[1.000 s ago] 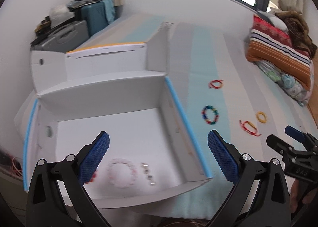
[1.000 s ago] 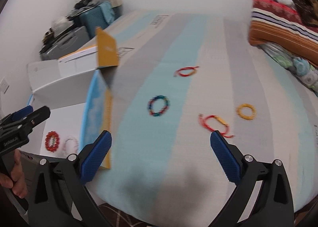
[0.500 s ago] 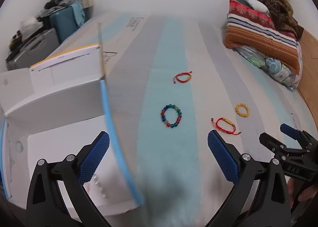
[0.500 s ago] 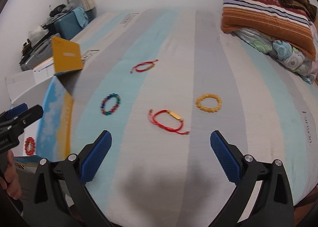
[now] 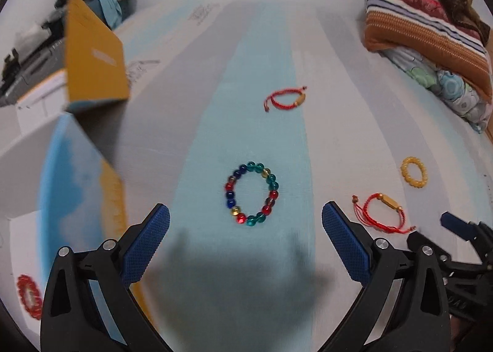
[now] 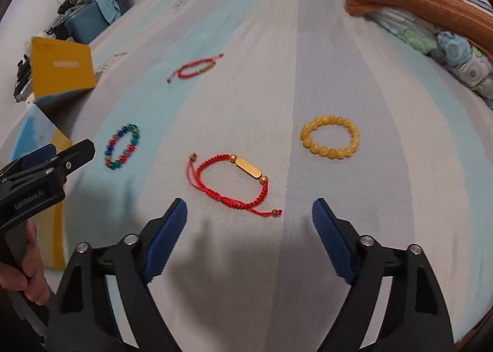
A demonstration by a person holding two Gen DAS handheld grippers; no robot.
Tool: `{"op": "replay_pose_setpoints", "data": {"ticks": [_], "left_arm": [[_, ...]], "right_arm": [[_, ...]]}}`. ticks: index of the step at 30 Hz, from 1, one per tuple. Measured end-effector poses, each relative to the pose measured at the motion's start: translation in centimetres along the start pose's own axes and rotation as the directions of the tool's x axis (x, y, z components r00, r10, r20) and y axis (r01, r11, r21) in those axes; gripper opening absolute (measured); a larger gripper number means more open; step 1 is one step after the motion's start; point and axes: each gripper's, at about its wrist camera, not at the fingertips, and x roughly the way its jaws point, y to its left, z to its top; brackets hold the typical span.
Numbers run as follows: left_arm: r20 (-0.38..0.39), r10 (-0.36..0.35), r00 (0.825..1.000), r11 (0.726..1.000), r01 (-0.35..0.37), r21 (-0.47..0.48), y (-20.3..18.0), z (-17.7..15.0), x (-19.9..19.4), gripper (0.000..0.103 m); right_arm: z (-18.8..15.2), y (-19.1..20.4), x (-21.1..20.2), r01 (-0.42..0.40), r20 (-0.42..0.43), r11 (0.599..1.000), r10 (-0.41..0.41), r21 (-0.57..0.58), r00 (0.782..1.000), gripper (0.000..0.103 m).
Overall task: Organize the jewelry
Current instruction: 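Grasp the red string bracelet with right tool while left tool grasps multicolour bracelet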
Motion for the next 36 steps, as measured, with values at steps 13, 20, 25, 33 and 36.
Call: {"op": "replay_pose_setpoints", "data": {"ticks": [13, 20, 25, 33, 36], "left_arm": [[-0.054, -0.008, 0.999, 1.000, 0.006, -0.030, 0.8, 0.4, 7.3, 0.090], [-0.032, -0.006, 0.999, 1.000, 0.005, -0.023, 0.6, 0.3, 7.2, 0.059], [-0.052, -0.040, 0.998, 0.999, 0.038, -0.028, 0.6, 0.3, 6.9, 0.021], [-0.072, -0.092, 0.993, 0.996, 0.091, -0.022, 0.2, 0.0, 5.6, 0.019], [-0.068, -0.100, 0.993, 0.995, 0.099, -0.020, 0.1, 0.0, 4.8, 0.019]], "right_arm": [[0.8, -1.5, 5.1, 0.014, -0.009, 1.000, -0.014, 0.018, 1.000, 0.060], [0.5, -1.5, 5.0, 0.018, 0.015, 1.000, -0.018, 0.003, 1.000, 0.034], [0.3, -1.4, 4.7, 0.005, 0.013, 1.000, -0.005, 0.004, 1.000, 0.010], [0.6, -1.1, 3.2, -0.017, 0.038, 1.000, 0.017, 0.016, 0.999, 0.008], [0.8, -1.0, 2.3, -0.030, 0.049, 0.999, 0.029, 0.026, 0.998, 0.008]]}}
